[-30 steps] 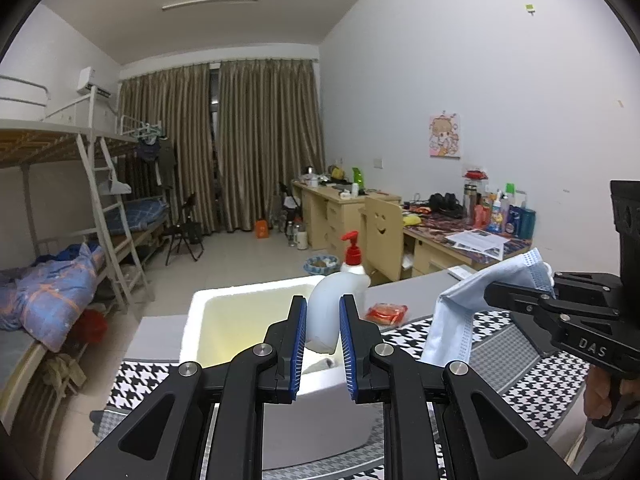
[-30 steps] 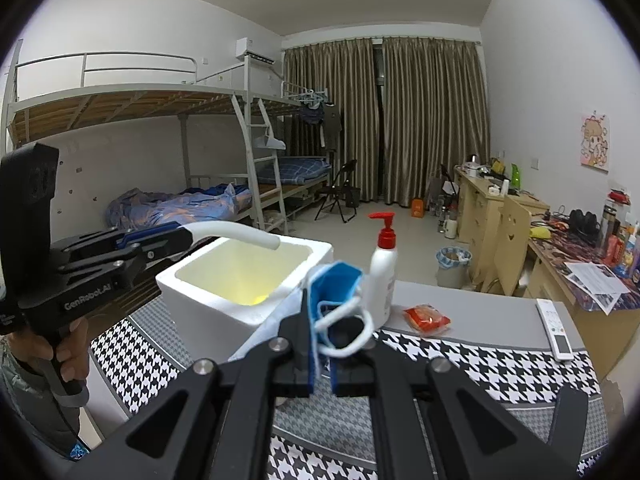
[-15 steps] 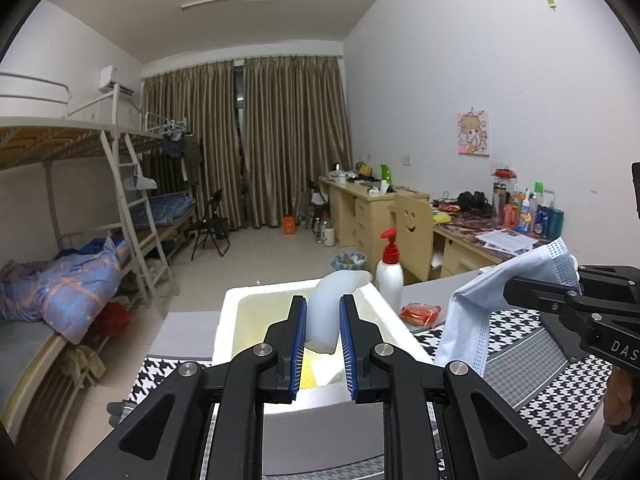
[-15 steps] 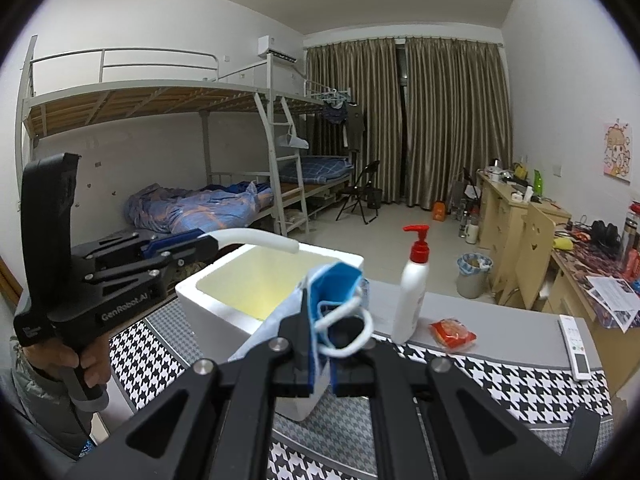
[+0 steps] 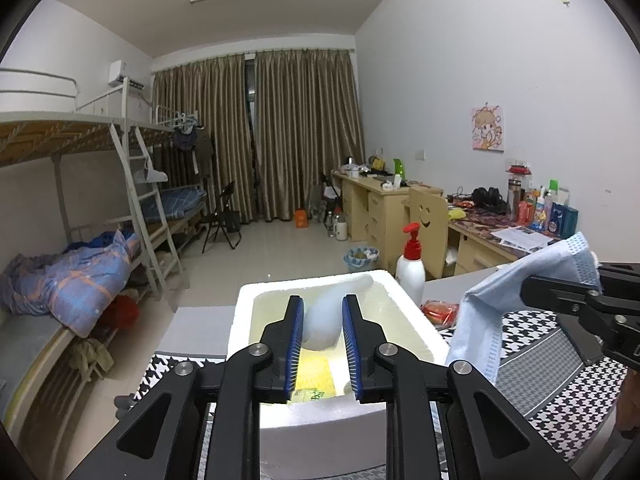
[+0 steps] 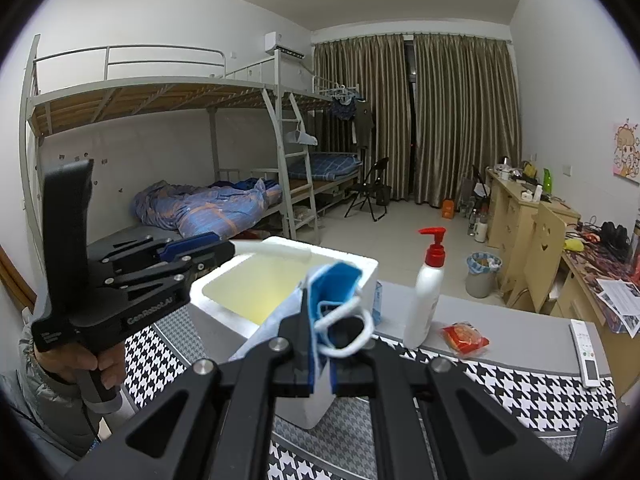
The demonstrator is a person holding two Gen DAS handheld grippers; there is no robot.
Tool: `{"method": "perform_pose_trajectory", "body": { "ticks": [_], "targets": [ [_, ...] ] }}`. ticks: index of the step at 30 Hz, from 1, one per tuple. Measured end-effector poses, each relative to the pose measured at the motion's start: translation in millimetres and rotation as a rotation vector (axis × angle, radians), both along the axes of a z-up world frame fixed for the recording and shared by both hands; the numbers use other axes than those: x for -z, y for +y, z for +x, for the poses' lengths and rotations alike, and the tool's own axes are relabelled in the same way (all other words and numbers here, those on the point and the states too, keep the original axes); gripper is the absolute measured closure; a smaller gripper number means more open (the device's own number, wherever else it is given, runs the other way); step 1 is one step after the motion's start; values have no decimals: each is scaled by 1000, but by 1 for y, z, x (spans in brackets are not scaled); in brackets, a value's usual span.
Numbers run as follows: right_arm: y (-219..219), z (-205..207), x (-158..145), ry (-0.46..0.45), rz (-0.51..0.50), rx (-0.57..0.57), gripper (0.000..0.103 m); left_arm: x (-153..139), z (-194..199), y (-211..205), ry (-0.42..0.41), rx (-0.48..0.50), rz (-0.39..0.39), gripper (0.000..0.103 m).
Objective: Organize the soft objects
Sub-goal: 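Lift and carry the foam tube and face mask with both tools toward the foam box, then open the left tool to drop the foam tube into the foam box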
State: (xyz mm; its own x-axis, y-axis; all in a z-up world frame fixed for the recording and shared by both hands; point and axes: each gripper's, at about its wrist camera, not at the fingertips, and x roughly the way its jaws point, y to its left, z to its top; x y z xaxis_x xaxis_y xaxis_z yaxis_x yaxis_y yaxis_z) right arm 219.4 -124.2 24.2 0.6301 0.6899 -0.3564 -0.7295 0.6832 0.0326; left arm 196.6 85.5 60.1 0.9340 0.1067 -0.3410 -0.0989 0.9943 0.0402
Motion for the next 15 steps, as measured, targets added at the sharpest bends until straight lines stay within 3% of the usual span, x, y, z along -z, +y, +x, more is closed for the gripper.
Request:
{"method": "perform_pose_trajectory", "body": {
  "ticks": [3,5,7,15],
  "targets": [
    [0,2,1,4,0,3,96,5,6,5,23,-14,-7,76],
    [1,4,1,7,-1,5,96,8,8,9,34,-29,-10,62],
    [2,6,1,9,-2,7,96,10,8,14,34,-39,-19,38],
    [4,2,-3,-3,-5,5,96,7,-1,25,-6,-69,-31,12]
  ]
}}
